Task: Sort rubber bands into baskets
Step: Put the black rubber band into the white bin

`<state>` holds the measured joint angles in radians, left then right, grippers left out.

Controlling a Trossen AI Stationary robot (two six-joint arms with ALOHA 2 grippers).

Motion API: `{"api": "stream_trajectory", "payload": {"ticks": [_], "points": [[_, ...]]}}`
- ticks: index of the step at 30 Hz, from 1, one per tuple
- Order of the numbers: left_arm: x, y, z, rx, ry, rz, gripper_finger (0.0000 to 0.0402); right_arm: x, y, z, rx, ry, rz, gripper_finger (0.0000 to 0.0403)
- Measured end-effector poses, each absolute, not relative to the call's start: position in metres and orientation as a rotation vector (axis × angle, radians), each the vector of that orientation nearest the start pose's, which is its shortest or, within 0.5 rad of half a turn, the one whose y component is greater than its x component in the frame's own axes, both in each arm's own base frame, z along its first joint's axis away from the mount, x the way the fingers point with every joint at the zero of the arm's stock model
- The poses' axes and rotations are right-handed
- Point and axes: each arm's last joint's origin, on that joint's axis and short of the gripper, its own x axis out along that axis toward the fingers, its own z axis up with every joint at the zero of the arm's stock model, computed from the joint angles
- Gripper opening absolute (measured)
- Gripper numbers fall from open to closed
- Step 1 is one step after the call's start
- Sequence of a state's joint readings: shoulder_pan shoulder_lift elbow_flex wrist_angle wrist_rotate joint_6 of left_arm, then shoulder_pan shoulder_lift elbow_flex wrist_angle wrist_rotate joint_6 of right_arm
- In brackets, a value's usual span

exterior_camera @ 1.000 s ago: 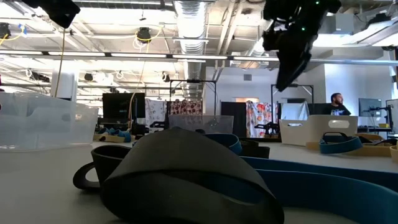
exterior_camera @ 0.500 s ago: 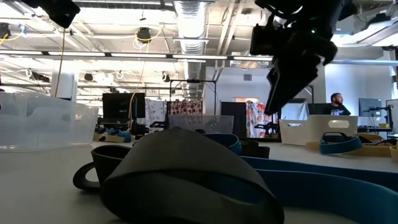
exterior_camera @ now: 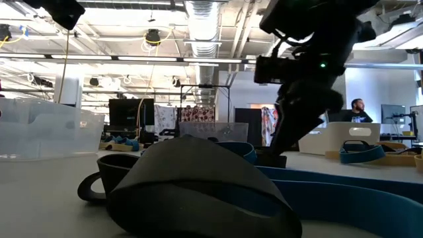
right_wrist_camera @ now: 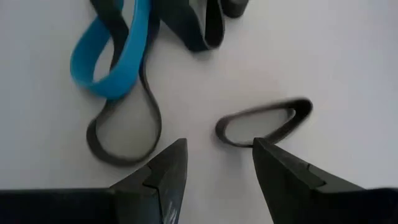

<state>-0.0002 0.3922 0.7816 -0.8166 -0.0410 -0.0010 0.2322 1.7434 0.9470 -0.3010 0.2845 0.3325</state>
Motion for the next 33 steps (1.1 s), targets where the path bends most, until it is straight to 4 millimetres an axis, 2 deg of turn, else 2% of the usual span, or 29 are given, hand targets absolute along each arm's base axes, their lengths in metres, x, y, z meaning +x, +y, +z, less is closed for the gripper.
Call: {"api": "stream_trajectory", "payload": {"ticks": [6,10,17,24,28,33], "points": [[0.068,0.001,0.313,0.008,0.428,0.04,0.0,0.321,0.057,0.143,0.01,1.002,-0.295,0.0208],[0.068,0.001,0.313,0.008,0.429,0.04,0.0,0.322,0.048,0.143,0.027,1.006,-0.325,0.0187],[0.068,0.001,0.313,0.008,0.429,0.04,0.0,0.318,0.041,0.135,0.056,1.021,-0.318,0.0104],[0.068,0.001,0.313,0.008,0.429,0.04,0.0,0.317,0.042,0.134,0.053,1.027,-0.31,0.0021],[0.068,0.001,0.313,0.008,0.429,0.04,0.0,0.317,0.043,0.137,0.025,1.035,-0.3,0.002],[0.068,0.001,0.313,0.008,0.429,0.04,0.0,0.317,0.04,0.156,-0.042,1.044,-0.336,0.0022]]}}
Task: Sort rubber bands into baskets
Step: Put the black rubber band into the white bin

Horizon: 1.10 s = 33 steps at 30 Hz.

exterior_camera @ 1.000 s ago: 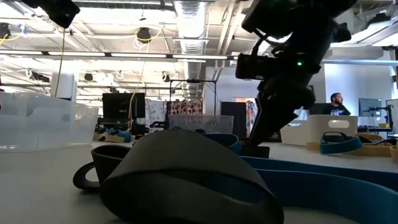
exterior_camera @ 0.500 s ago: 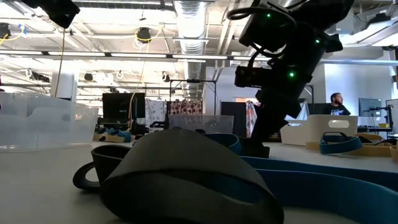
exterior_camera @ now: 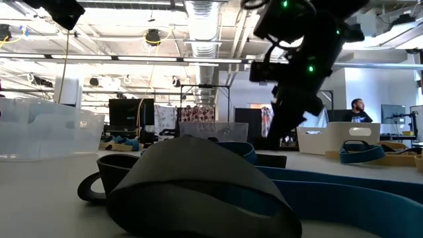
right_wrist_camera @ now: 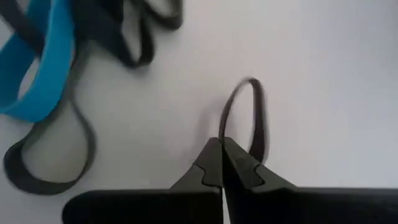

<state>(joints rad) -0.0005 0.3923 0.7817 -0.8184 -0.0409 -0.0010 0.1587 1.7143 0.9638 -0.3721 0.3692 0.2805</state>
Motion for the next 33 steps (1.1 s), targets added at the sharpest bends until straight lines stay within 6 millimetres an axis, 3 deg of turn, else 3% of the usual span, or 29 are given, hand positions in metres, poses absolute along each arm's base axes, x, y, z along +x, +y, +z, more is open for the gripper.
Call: {"api": "stream_trajectory", "payload": {"ticks": [8,18,25,33], "points": [[0.068,0.001,0.313,0.008,0.429,0.04,0.0,0.29,0.007,0.21,-0.082,1.0,-0.501,0.0022],[0.068,0.001,0.313,0.008,0.429,0.04,0.0,0.223,-0.059,0.267,-0.012,0.991,-0.809,0.0022],[0.068,0.001,0.313,0.008,0.429,0.04,0.0,0.182,-0.106,0.272,0.143,1.086,-0.991,0.0022],[0.068,0.001,0.313,0.008,0.429,0.04,0.0,0.165,-0.148,0.255,0.315,1.208,-1.061,0.0025]]}}
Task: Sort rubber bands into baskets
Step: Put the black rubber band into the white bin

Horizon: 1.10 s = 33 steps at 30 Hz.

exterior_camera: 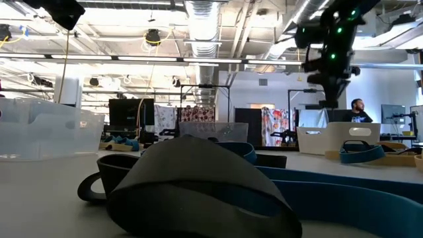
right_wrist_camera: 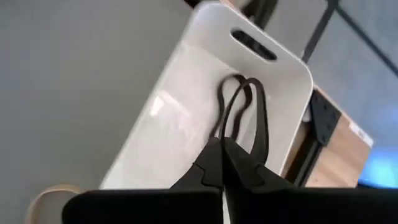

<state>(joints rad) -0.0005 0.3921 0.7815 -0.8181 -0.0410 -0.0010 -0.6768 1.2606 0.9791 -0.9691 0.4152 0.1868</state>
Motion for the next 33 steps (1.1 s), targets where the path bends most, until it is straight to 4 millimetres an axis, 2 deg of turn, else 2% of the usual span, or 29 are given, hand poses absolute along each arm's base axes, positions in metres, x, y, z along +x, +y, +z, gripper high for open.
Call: {"api": "stream_trajectory", "payload": {"ticks": [5,12,17,21,26,29,33], "points": [[0.068,0.001,0.313,0.008,0.429,0.04,0.0,0.163,-0.166,0.238,0.405,1.284,-1.058,0.0037],[0.068,0.001,0.313,0.008,0.428,0.04,0.0,0.168,-0.176,0.218,0.455,1.381,-1.035,0.0045],[0.068,0.001,0.313,0.008,0.429,0.04,0.0,0.171,-0.178,0.212,0.457,1.409,-1.034,0.0084],[0.068,0.001,0.313,0.008,0.429,0.04,0.0,0.17,-0.177,0.213,0.447,1.405,-1.045,0.0133],[0.068,0.001,0.313,0.008,0.428,0.04,0.0,0.167,-0.173,0.225,0.422,1.343,-1.064,0.0181],[0.068,0.001,0.313,0.008,0.429,0.04,0.0,0.169,-0.164,0.235,0.393,1.292,-1.016,0.0195],[0.068,0.001,0.313,0.008,0.429,0.04,0.0,0.182,-0.14,0.245,0.335,1.239,-0.855,0.0197]]}}
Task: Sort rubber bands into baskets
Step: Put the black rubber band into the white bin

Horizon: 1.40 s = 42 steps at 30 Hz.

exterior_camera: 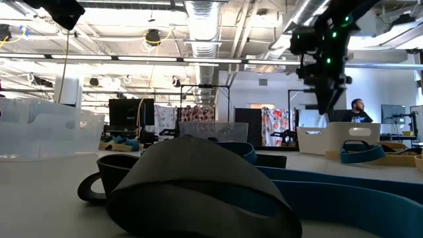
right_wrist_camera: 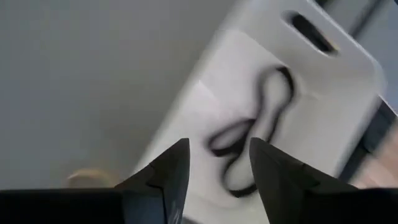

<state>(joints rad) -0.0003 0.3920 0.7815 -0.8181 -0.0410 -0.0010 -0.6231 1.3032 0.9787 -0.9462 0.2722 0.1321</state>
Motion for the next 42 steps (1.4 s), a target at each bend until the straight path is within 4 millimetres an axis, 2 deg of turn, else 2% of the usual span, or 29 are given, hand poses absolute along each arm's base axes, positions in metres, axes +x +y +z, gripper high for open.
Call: {"api": "stream_trajectory", "payload": {"ticks": [8,14,19,23,26,29,36,42], "points": [[0.068,0.001,0.313,0.008,0.429,0.04,0.0,0.219,-0.073,0.255,0.184,1.138,-0.585,0.0188],[0.068,0.001,0.313,0.008,0.429,0.04,0.0,0.25,-0.013,0.25,0.082,1.036,-0.369,0.0187],[0.068,0.001,0.313,0.008,0.429,0.04,0.0,0.276,0.034,0.236,0.007,0.952,-0.21,0.0187],[0.068,0.001,0.313,0.008,0.429,0.04,0.0,0.295,0.061,0.216,-0.072,0.918,-0.107,0.0187],[0.068,0.001,0.313,0.008,0.429,0.04,0.0,0.31,0.071,0.198,-0.101,0.902,-0.077,0.0187],[0.068,0.001,0.313,0.008,0.429,0.04,0.0,0.322,0.072,0.181,-0.12,0.892,-0.075,0.0187],[0.068,0.001,0.313,0.008,0.429,0.04,0.0,0.343,0.064,0.157,-0.105,0.846,-0.047,0.0187],[0.068,0.001,0.313,0.008,0.429,0.04,0.0,0.351,0.061,0.14,-0.086,0.854,-0.028,0.0187]]}}
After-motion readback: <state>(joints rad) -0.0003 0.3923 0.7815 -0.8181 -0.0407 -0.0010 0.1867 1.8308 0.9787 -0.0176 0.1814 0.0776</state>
